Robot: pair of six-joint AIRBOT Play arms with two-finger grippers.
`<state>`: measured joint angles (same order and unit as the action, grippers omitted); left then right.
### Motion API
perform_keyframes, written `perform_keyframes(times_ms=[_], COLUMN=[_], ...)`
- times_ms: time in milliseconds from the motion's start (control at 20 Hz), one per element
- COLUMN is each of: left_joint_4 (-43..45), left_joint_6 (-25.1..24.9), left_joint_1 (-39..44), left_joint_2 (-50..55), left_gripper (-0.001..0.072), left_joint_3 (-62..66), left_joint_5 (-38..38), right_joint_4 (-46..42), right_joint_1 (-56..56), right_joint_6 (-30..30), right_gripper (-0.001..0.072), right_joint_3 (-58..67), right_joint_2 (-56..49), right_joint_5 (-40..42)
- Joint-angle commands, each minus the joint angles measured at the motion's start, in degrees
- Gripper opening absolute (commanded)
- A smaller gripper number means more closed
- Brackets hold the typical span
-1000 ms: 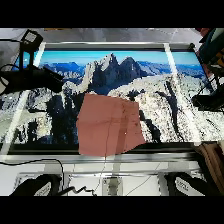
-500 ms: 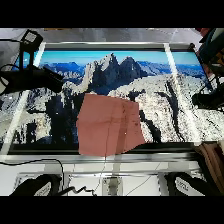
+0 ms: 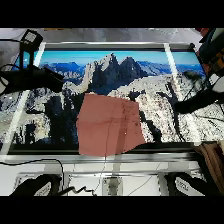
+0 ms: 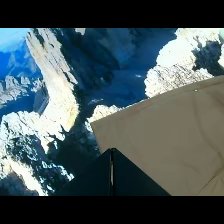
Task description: Fold the clothes and pants, and hang the long-sleeved shirts on hangers.
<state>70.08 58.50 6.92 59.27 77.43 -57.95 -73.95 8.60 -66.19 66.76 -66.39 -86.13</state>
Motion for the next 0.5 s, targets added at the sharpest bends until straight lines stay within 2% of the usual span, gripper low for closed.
perform_keyframes(times_ms=[0,100,150,200,250,300,400,450], left_joint_4=[-0.28,-0.28,-0.28,-0.24,-0.24,-0.22,1.22,2.27], left_joint_6=[0.00,0.07,0.07,0.26,1.07,1.81,2.71,4.02], left_joint_1=[0.02,0.02,0.02,0.02,0.02,0.00,0.00,-0.04], left_joint_2=[-0.02,-0.02,-0.04,-0.04,-0.07,-0.04,-0.02,0.00], left_gripper=[0.0009,0.0009,0.0010,0.0010,0.0020,0.0061,0.0477,0.0495], left_joint_3=[-0.02,-0.02,-0.02,-0.02,-0.02,-0.02,-0.04,-0.04], left_joint_5=[0.02,-0.02,-0.02,-0.20,-1.09,-2.64,-7.87,-10.49], right_joint_4=[15.23,15.61,15.61,15.61,15.63,15.58,15.74,16.04], right_joint_1=[-0.04,-0.09,-0.09,-0.09,-0.09,-0.09,-0.09,-0.09], right_joint_6=[13.20,12.35,9.81,6.32,3.08,0.72,-0.63,-0.61], right_gripper=[0.0018,0.0036,0.0109,0.0256,0.0432,0.0484,0.0484,0.0484], right_joint_3=[-15.39,-22.56,-25.31,-27.30,-28.87,-29.75,-29.86,-29.86], right_joint_2=[-0.02,-0.04,-0.04,-0.04,-0.04,-0.17,-1.57,-2.93], right_joint_5=[0.59,6.14,10.40,14.21,17.81,20.11,20.94,20.61])
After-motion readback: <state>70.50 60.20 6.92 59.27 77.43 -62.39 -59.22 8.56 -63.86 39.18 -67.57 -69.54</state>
